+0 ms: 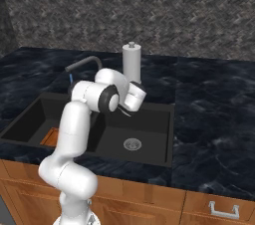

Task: Turn on the sink faucet with hot water and rinse the cutting board for ten seconds, then turn off the faucet. Push the cutting board to reach the water if necessary.

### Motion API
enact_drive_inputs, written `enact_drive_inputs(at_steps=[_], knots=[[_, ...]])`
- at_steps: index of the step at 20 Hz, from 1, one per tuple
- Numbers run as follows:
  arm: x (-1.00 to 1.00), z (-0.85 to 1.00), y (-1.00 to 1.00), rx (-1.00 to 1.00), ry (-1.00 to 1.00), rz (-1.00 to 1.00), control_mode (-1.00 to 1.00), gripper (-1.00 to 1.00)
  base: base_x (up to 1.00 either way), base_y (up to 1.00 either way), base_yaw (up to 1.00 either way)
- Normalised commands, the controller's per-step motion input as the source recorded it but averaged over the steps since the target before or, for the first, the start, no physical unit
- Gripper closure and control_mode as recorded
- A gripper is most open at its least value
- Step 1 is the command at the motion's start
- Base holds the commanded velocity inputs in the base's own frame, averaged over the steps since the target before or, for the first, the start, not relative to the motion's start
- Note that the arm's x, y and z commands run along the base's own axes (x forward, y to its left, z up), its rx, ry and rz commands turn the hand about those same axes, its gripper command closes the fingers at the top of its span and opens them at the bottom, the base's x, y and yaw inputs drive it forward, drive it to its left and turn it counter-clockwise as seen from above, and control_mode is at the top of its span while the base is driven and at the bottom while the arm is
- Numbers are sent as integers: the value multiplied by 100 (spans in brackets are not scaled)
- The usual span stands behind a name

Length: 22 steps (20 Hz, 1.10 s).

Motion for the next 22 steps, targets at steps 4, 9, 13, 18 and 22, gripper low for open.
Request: enact_drive_inputs(at_steps=[4,9,13,18,22], knots=[[-40,-48,-33,0,1,0,-100,100,0,0,0],[-51,-45,-23,0,2,0,-100,100,0,0,0],[-64,-38,-1,0,1,0,-100,100,0,0,0],[-52,-44,-2,0,0,0,-100,100,0,0,0],[-43,-16,-1,0,0,0,-100,100,0,0,0]])
